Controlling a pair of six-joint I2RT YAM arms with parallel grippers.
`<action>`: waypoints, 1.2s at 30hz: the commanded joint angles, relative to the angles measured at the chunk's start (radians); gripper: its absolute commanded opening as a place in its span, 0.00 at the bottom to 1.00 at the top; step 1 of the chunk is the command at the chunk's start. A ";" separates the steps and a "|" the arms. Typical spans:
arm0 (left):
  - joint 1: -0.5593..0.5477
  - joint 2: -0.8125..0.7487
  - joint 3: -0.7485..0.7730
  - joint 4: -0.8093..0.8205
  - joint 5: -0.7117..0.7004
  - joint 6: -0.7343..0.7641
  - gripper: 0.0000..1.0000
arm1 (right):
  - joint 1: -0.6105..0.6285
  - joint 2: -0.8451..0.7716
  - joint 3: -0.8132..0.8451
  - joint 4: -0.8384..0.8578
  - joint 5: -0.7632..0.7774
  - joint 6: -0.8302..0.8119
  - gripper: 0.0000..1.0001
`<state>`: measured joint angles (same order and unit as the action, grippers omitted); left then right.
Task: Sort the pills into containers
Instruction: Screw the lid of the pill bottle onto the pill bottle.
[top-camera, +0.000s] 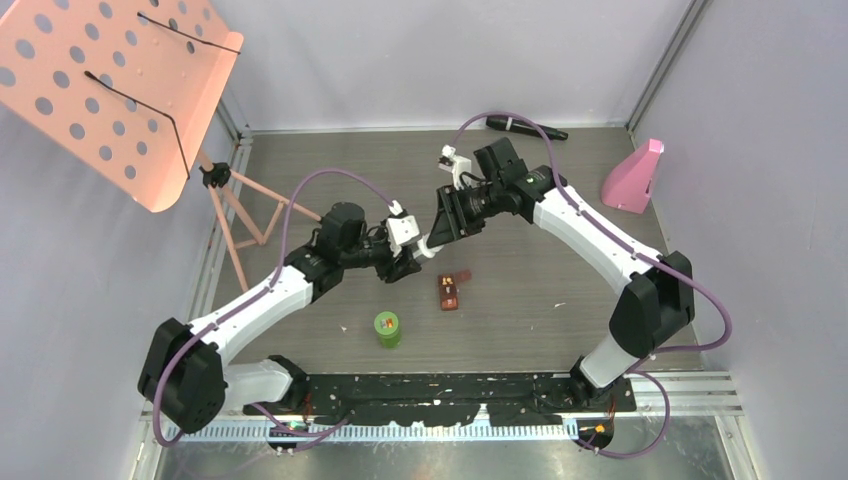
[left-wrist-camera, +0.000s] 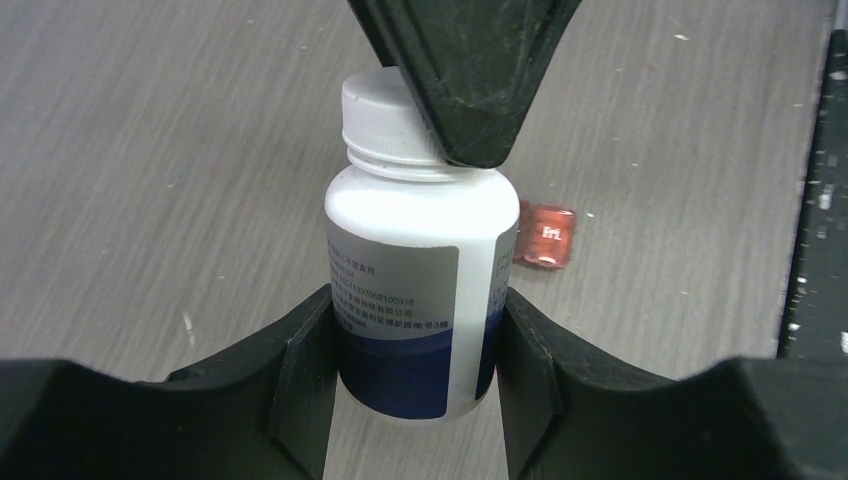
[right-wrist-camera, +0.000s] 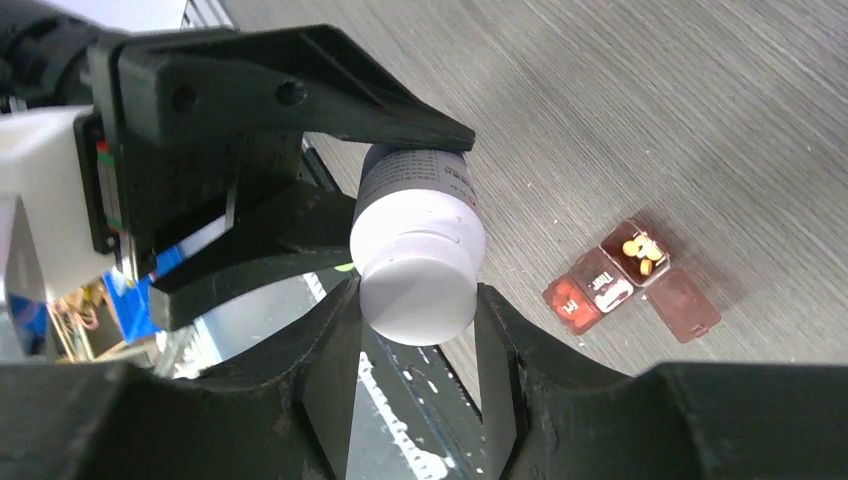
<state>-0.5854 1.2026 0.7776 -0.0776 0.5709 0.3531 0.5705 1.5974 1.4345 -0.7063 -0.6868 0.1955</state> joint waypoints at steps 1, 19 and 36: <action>-0.035 -0.039 0.021 0.292 -0.130 0.038 0.00 | 0.032 0.036 0.052 -0.033 0.075 0.215 0.32; -0.061 0.013 -0.096 0.653 -0.299 -0.131 0.00 | 0.032 -0.006 -0.037 0.212 0.169 0.839 0.34; -0.059 0.022 -0.097 0.665 -0.266 -0.192 0.00 | 0.019 -0.007 0.070 0.200 0.077 0.532 0.31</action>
<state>-0.6273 1.2285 0.6296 0.3771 0.2291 0.2165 0.5529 1.6089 1.4117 -0.5072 -0.4343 0.8944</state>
